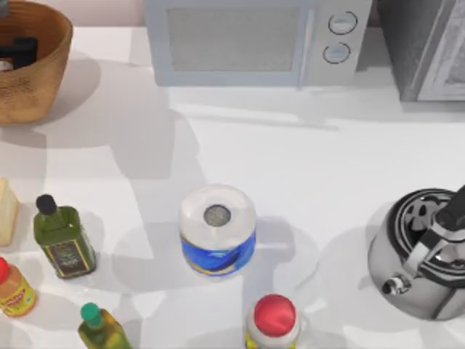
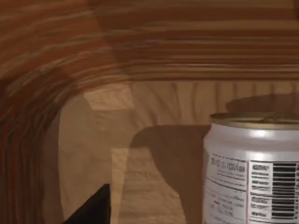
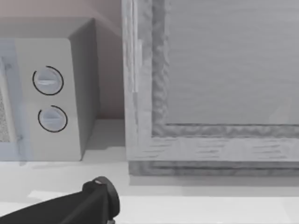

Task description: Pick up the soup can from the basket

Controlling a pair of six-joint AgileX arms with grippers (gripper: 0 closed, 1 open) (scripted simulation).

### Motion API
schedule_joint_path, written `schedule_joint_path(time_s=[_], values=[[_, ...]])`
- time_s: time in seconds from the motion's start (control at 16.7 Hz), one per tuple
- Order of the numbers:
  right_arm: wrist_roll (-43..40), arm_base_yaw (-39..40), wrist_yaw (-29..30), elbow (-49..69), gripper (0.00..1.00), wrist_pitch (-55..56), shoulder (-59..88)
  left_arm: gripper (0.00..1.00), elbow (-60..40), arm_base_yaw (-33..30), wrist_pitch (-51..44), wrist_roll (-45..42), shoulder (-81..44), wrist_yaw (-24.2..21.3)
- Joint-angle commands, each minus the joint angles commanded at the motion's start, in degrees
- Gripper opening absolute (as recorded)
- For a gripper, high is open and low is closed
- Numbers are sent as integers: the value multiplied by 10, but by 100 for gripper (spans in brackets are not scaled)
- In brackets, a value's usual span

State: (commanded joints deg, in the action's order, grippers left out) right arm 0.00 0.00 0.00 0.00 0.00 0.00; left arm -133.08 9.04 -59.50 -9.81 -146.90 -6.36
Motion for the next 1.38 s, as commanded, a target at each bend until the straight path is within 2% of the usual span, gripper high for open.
schedule_joint_path(time_s=[0.36, 1.14, 1.38], values=[[0, 0, 0, 0, 100, 0, 0, 100, 4, -2, 26, 2, -22, 0], [0, 0, 0, 0, 100, 0, 0, 2, 4, -2, 26, 2, -22, 0], [0, 0, 0, 0, 100, 0, 0, 0, 4, -2, 26, 2, -22, 0]])
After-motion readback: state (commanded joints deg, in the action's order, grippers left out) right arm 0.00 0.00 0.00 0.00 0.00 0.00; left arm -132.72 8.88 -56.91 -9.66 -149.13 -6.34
